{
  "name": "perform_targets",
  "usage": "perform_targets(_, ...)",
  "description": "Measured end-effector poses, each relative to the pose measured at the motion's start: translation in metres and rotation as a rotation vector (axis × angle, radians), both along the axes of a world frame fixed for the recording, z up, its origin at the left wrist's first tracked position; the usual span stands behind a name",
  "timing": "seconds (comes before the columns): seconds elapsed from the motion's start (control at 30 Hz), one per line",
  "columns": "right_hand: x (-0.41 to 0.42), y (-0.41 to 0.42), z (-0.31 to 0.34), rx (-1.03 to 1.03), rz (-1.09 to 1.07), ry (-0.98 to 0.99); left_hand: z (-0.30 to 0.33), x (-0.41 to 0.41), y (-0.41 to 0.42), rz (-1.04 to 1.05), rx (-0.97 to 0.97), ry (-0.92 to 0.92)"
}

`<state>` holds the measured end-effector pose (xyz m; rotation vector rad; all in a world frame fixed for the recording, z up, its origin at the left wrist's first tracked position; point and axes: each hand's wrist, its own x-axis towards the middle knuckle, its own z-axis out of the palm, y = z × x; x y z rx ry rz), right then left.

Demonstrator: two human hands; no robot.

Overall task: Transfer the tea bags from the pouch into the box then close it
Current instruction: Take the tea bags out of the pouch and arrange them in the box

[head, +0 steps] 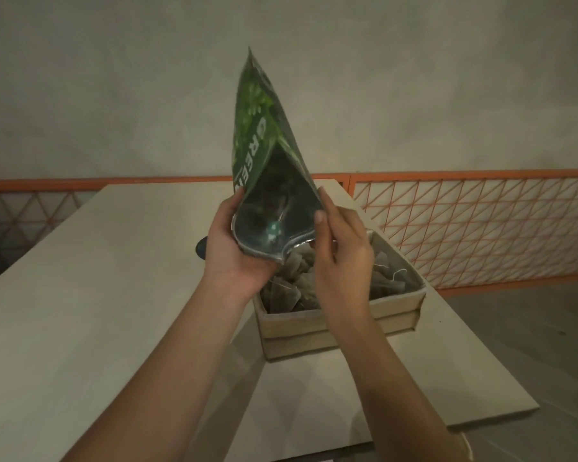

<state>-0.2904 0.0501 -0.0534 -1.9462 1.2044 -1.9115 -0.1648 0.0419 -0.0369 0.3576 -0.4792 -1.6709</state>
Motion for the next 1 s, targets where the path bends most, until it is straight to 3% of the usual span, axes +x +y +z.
perform_targets(0.1,-0.005,-0.007,-0.002,0.056,-0.003,-0.006,-0.004,0.001,0.0,-0.009,0.047,0.036)
perform_targets(0.27,-0.007,-0.003,0.002,-0.032,-0.026,-0.041,-0.001,-0.002,0.0,0.001,0.014,0.014)
perform_targets(0.4,-0.007,-0.006,-0.001,0.122,0.013,-0.026,0.001,-0.007,0.001,-0.004,0.065,-0.014)
perform_targets(0.57,0.0,0.006,-0.002,0.158,0.189,-0.297,0.0,-0.009,0.003,0.044,0.058,-0.051)
perform_targets(0.73,0.007,0.002,-0.003,0.295,0.051,0.093,-0.002,-0.007,0.002,0.062,0.047,-0.053)
perform_targets(1.0,0.017,0.002,-0.005,0.334,-0.131,0.299,-0.005,-0.01,0.005,0.054,0.064,-0.055)
